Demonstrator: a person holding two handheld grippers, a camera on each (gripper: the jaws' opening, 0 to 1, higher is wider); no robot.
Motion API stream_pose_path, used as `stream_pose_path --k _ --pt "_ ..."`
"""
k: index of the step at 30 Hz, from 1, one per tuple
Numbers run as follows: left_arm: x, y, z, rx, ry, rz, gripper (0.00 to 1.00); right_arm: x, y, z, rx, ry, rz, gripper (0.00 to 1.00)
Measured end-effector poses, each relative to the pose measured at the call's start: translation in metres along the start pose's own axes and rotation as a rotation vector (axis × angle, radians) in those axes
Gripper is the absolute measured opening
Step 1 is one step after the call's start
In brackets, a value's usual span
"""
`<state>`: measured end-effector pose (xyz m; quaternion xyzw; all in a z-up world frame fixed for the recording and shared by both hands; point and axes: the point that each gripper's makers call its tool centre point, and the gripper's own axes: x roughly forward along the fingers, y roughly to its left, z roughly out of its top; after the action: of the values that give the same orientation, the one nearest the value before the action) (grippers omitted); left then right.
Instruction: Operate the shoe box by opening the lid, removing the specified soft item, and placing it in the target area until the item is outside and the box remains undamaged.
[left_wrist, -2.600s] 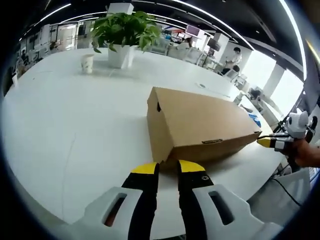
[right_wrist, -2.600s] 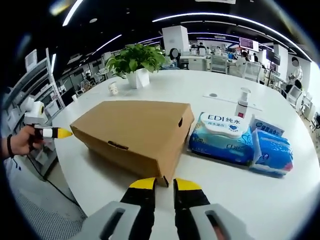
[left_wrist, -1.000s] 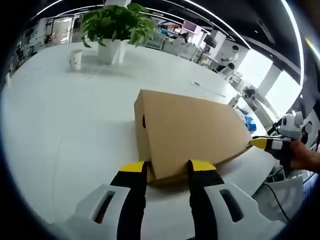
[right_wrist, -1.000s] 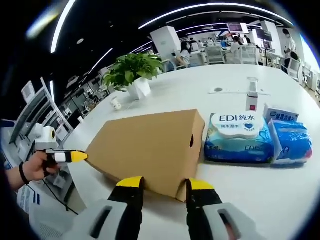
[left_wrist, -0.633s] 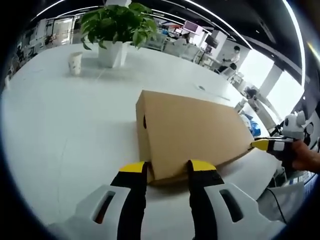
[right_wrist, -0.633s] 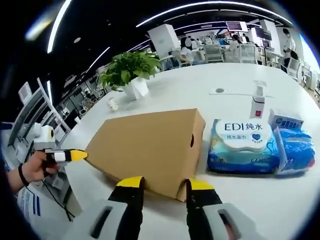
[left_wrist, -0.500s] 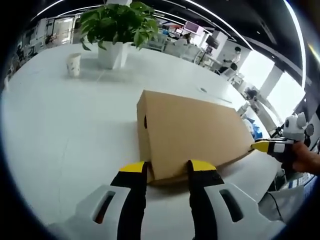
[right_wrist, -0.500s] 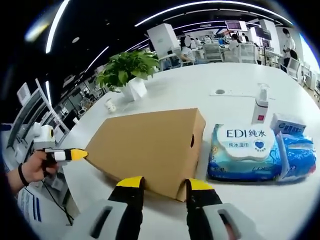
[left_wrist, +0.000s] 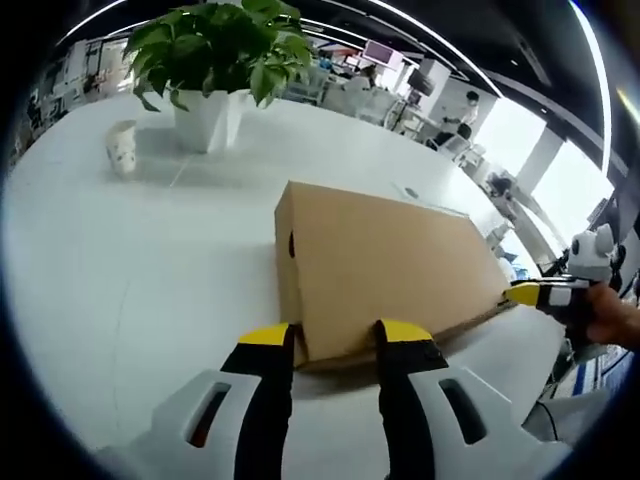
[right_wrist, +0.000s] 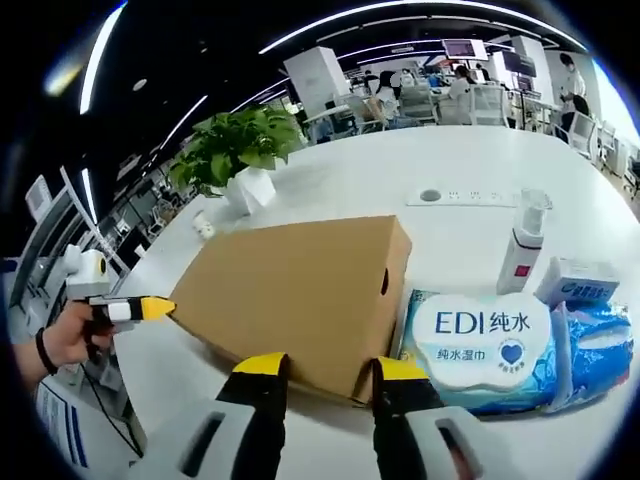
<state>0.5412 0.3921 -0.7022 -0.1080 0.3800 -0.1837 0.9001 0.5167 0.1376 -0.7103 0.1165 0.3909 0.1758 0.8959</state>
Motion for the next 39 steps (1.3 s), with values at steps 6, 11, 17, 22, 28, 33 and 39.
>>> stream_pose_path --k 6,11,17,22,28,33,39 --pt "0.001 -0.001 0.0 0.003 0.002 -0.004 0.32 0.0 -0.001 0.001 -0.003 -0.004 0.001 0.31" --pt "0.0 -0.003 0.0 0.017 0.013 0.002 0.32 0.001 -0.002 0.001 -0.021 -0.002 0.009 0.31" --pt "-0.003 -0.006 -0.001 0.085 0.026 -0.005 0.35 -0.002 -0.001 0.001 -0.015 0.002 0.015 0.31" --pt "-0.013 -0.012 0.007 0.072 -0.005 -0.008 0.38 -0.023 -0.006 0.006 -0.012 -0.053 0.015 0.38" --pt "-0.027 -0.031 0.003 0.148 -0.007 -0.011 0.39 -0.062 -0.019 -0.016 -0.07 -0.058 0.039 0.45" --pt "-0.04 -0.055 -0.003 0.158 -0.037 -0.034 0.44 -0.102 -0.052 -0.028 0.023 -0.13 -0.019 0.52" --pt "-0.047 -0.096 -0.021 0.188 -0.05 -0.115 0.51 -0.146 -0.079 -0.044 0.058 -0.192 -0.078 0.57"
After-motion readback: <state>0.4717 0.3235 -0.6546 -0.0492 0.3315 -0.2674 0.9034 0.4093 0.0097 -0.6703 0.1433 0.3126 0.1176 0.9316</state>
